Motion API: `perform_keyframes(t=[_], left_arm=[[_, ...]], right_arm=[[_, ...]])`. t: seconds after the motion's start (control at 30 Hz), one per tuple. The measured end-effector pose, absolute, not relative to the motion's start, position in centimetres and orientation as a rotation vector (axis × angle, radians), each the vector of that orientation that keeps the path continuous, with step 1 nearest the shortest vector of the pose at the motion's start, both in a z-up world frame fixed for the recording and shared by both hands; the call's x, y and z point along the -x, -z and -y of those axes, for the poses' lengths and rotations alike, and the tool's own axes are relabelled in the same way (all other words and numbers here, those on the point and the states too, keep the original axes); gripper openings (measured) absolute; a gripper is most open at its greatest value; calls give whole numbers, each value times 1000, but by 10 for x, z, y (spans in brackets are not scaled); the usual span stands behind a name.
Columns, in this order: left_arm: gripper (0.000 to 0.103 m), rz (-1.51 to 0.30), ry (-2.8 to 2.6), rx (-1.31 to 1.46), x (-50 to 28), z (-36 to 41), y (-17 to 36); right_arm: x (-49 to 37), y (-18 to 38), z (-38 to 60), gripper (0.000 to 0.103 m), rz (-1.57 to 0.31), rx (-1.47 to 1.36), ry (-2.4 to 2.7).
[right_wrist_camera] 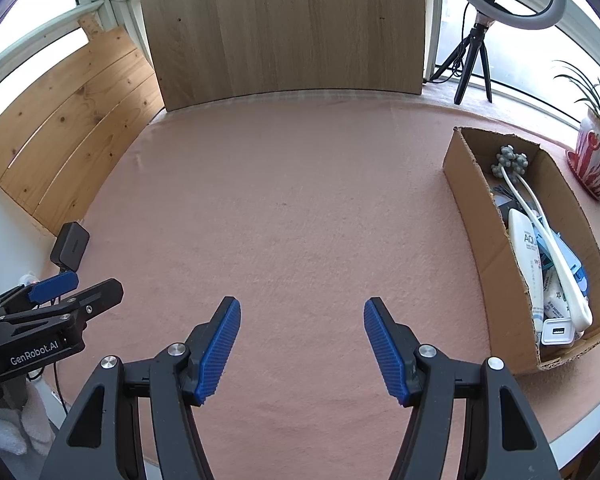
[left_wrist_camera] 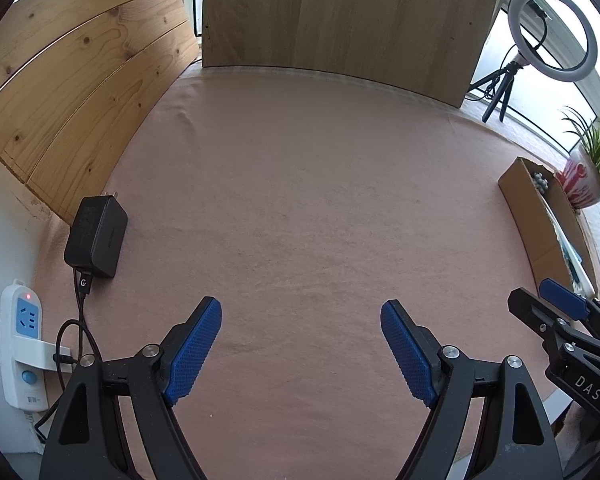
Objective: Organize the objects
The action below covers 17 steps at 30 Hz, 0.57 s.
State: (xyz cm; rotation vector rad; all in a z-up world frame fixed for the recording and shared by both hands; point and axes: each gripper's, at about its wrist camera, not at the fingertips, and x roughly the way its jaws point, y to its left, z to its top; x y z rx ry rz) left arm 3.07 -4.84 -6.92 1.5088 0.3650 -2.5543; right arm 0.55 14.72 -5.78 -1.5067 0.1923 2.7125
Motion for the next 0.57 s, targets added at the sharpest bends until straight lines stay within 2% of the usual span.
perform_keyframes(t=[0.57], left_arm=[[85,-345,2559,-1557,-17,41,80]], right_arm=[[-1,66,-155,61,-209,1527,-2688]])
